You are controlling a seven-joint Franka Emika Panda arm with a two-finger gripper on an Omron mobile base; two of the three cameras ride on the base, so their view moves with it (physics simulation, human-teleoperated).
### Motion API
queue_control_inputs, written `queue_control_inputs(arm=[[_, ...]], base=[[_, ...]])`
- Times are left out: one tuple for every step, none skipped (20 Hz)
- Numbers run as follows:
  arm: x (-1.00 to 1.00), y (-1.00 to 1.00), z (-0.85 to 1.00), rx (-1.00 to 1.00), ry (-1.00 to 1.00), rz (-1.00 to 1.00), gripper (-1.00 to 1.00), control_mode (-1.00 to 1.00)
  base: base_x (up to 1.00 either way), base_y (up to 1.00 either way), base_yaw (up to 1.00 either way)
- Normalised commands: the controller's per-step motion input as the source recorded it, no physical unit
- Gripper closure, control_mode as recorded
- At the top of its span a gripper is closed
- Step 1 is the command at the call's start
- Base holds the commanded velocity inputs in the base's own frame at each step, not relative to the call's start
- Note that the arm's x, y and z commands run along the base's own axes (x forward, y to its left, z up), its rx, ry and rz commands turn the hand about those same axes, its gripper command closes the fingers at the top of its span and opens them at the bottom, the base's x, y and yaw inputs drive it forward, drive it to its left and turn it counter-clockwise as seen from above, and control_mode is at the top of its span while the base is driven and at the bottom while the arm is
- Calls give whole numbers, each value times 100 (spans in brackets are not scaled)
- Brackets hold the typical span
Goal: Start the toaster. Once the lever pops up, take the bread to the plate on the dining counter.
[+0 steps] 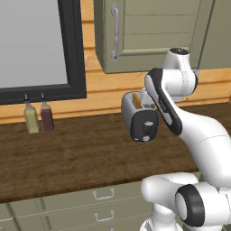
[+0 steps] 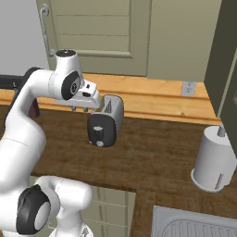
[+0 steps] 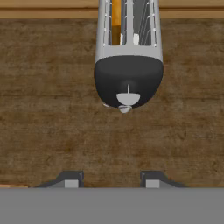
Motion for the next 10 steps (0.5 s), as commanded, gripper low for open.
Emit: queue_control_inputs(arm=[[0, -3, 0, 0, 0, 0, -100, -100], [0, -6, 0, 0, 0, 0, -100, -100], [0, -12, -3, 0, 0, 0, -100, -100], [0, -15, -5, 0, 0, 0, -100, -100], [0, -12, -8, 0, 0, 0, -100, -100], [0, -9, -14, 0, 0, 0, -100, -100], [0, -9, -19, 0, 0, 0, -100, -100], [0, -9, -21, 0, 0, 0, -100, -100], [0, -10, -21, 0, 0, 0, -100, -100], [0, -8, -24, 0, 0, 0, -100, -100]], base=[[0, 0, 0], [0, 0, 0], [0, 0, 0], [0, 0, 0], [0, 0, 0], [0, 0, 0], [0, 0, 0], [0, 0, 0], [0, 0, 0], [0, 0, 0]])
